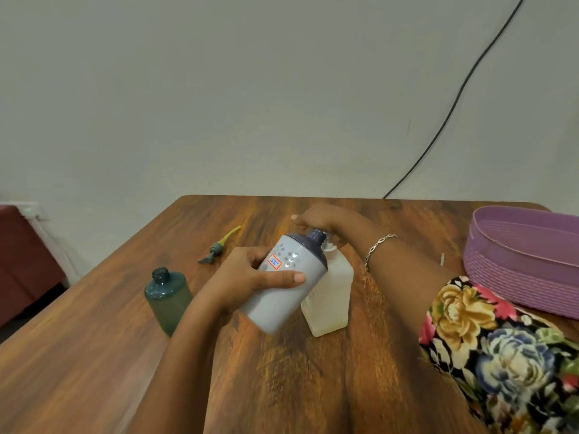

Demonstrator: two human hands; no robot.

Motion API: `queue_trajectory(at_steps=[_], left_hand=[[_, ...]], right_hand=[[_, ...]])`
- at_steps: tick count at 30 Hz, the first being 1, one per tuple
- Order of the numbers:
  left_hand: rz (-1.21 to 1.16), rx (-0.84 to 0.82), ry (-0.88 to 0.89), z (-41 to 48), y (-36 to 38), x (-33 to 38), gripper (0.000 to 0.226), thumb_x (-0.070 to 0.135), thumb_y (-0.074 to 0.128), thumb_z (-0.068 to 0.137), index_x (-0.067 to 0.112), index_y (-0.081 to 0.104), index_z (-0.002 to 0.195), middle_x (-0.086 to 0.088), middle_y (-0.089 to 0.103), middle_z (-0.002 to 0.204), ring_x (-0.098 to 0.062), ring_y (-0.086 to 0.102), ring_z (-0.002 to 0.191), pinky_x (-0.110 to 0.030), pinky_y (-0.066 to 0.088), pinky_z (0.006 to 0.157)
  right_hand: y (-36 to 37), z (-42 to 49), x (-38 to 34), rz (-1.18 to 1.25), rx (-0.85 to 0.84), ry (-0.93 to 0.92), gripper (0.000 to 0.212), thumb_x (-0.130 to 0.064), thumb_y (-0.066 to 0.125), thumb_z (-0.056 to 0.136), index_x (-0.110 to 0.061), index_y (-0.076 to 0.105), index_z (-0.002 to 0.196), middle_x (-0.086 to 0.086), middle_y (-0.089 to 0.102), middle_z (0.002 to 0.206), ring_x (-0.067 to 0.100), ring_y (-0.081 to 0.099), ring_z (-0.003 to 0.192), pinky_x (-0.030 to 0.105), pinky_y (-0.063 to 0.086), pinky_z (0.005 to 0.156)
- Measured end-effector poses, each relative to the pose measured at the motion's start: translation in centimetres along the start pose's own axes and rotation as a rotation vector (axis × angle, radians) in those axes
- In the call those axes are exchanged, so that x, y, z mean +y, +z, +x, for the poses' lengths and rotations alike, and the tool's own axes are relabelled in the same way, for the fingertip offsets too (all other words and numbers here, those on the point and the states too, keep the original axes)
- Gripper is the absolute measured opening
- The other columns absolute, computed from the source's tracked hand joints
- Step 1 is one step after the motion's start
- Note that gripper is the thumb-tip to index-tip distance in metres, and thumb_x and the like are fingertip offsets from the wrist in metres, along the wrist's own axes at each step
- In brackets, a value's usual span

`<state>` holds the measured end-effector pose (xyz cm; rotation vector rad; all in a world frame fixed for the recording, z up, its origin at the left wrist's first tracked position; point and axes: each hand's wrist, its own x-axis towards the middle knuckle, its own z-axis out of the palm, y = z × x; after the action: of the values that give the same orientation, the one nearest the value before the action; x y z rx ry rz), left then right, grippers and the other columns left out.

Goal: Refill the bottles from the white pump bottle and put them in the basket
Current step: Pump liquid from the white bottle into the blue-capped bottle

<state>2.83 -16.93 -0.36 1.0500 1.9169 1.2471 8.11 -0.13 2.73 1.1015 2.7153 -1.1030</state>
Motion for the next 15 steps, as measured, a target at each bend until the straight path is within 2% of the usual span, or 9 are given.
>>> queue_trajectory(at_steps=[1,2,4,6,7,9,11,13,15], left_hand=[[-0.001,-0.001,-0.004,0.0,0.1,-0.2,0.036,0.028,0.079,0.061,0.009,0.071,0.09,-0.003,0.073,0.076,-0.012,0.069,0.065,-0.02,0.053,0.055],[-0.003,-0.001,-0.011,0.1,0.1,-0.3,0.042,0.032,0.078,0.057,0.009,0.071,0.092,-0.003,0.073,0.077,-0.012,0.069,0.066,-0.02,0.053,0.056],[-0.012,0.002,-0.03,0.2,0.2,-0.7,0.048,0.036,0.076,0.053,0.01,0.071,0.093,-0.003,0.073,0.078,-0.012,0.069,0.067,-0.02,0.054,0.056],[-0.007,0.018,-0.034,0.0,0.2,-1.0,0.046,0.035,0.077,0.054,0.009,0.071,0.092,-0.004,0.073,0.078,-0.012,0.069,0.066,-0.021,0.054,0.056],[-0.001,0.028,-0.028,0.0,0.2,-1.0,0.042,0.032,0.078,0.057,0.01,0.071,0.092,-0.003,0.073,0.077,-0.012,0.069,0.066,-0.02,0.053,0.055],[-0.011,0.048,-0.007,-0.1,0.2,-0.7,0.027,0.024,0.079,0.064,0.012,0.071,0.087,-0.001,0.073,0.073,-0.012,0.068,0.064,-0.02,0.052,0.053],[-0.015,0.059,0.014,0.0,0.2,-0.1,0.02,0.021,0.08,0.068,0.014,0.071,0.084,0.001,0.073,0.071,-0.011,0.068,0.063,-0.02,0.052,0.052],[0.004,0.058,0.024,-0.1,0.2,0.3,0.016,0.02,0.079,0.07,0.016,0.07,0.083,0.002,0.072,0.071,-0.01,0.068,0.063,-0.018,0.051,0.052],[0.007,0.056,0.023,-0.3,0.3,0.3,0.016,0.02,0.079,0.07,0.015,0.07,0.082,0.003,0.072,0.069,-0.009,0.068,0.062,-0.018,0.051,0.052]], right_hand=[[0.2,0.1,0.1,0.012,0.007,0.006,0.033,-0.029,0.039,0.1,-0.003,0.057,0.11,0.01,0.053,0.088,0.019,0.046,0.069,0.028,0.043,0.064],[0.3,0.1,0.2,0.017,0.007,0.008,0.031,-0.025,0.038,0.1,-0.005,0.057,0.114,0.006,0.049,0.077,0.017,0.043,0.061,0.026,0.039,0.056],[0.6,0.4,0.2,0.008,-0.01,0.014,0.034,-0.019,0.037,0.101,-0.007,0.052,0.129,0.0,0.043,0.071,0.015,0.039,0.055,0.024,0.033,0.05],[1.0,0.5,0.2,0.001,-0.019,0.02,0.035,-0.017,0.039,0.1,-0.002,0.051,0.129,-0.001,0.043,0.071,0.014,0.04,0.055,0.023,0.033,0.05],[1.0,0.5,0.1,0.023,-0.014,0.022,0.036,-0.02,0.04,0.1,-0.001,0.052,0.128,0.001,0.048,0.075,0.014,0.04,0.057,0.023,0.034,0.05],[0.5,0.4,0.0,0.135,0.007,0.023,0.041,-0.032,0.04,0.1,-0.004,0.054,0.127,0.007,0.057,0.099,0.014,0.045,0.063,0.023,0.038,0.051],[-0.3,0.1,0.0,0.236,0.016,0.032,0.047,-0.04,0.039,0.099,-0.005,0.055,0.125,0.014,0.055,0.121,0.02,0.056,0.079,0.03,0.049,0.065],[-0.8,0.2,0.4,0.26,0.012,0.061,0.05,-0.044,0.039,0.098,-0.004,0.057,0.123,0.018,0.052,0.132,0.027,0.057,0.099,0.038,0.049,0.086],[-0.6,0.3,0.8,0.216,-0.02,0.107,0.052,-0.046,0.04,0.097,-0.005,0.055,0.124,0.019,0.05,0.134,0.028,0.055,0.11,0.037,0.049,0.083]])
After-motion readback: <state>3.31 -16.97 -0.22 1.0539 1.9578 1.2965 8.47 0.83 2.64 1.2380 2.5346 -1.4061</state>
